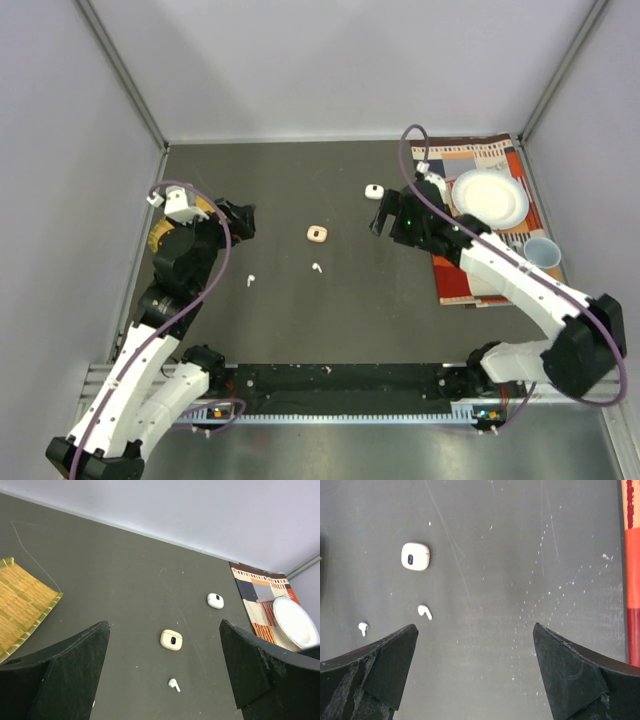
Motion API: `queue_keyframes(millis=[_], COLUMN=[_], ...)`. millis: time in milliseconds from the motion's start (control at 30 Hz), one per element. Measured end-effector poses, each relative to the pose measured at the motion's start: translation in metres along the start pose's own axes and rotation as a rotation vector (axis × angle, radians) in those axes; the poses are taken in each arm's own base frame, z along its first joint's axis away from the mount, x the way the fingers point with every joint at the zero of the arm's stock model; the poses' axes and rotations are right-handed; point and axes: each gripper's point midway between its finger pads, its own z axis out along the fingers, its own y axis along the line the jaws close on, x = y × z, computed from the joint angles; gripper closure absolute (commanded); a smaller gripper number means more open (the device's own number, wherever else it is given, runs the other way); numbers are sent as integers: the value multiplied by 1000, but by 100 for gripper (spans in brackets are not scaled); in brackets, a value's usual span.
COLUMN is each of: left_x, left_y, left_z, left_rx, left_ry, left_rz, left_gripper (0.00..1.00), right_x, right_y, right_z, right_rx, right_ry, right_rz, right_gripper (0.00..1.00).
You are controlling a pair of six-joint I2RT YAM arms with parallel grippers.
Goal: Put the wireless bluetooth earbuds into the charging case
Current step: Move the charging case to the center of the board.
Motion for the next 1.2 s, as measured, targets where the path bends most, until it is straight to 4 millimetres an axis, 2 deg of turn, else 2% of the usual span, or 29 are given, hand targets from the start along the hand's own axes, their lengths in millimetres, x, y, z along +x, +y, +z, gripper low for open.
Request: queue_keyframes(millis=[167,200,233,300,500,633,767,867,1000,1067,1200], left_x=[0,2,4,8,16,20,22,22,24,26,29], left_y=[-3,-3,-3,-4,-10,-13,-13,-12,-10,-9,-7], left_z=[-3,-4,-4,-5,-8,-9,-8,-8,-6,-4,-3], left_rx=[22,24,32,45,93,118,118,116,112,108,99], left_ry=[23,32,43,58,98,118,126,125,130,138,148], left_rz=[52,64,77,101,130,136,144,151,166,173,183], left_gripper=[9,7,1,1,1,1,1,1,1,1,1], right_x=[-19,-23,-26,-30,-40,-47,-63,-79,-89,-87,-71], right_y=[-4,-6,-7,-10,-26,-25,-14,-8,-6,-9,-21], right_z=[37,46,55,73,143,180,200,203,208,217,235], right_rx=[51,68,80,102,159,184,193,202,225,244,307], right_ry=[44,54,61,83,191,220,188,142,111,113,145], right_rz=[37,43,49,71,286,421,539,658,833,913,1042], right_gripper=[1,1,1,1,1,1,1,1,1,1,1])
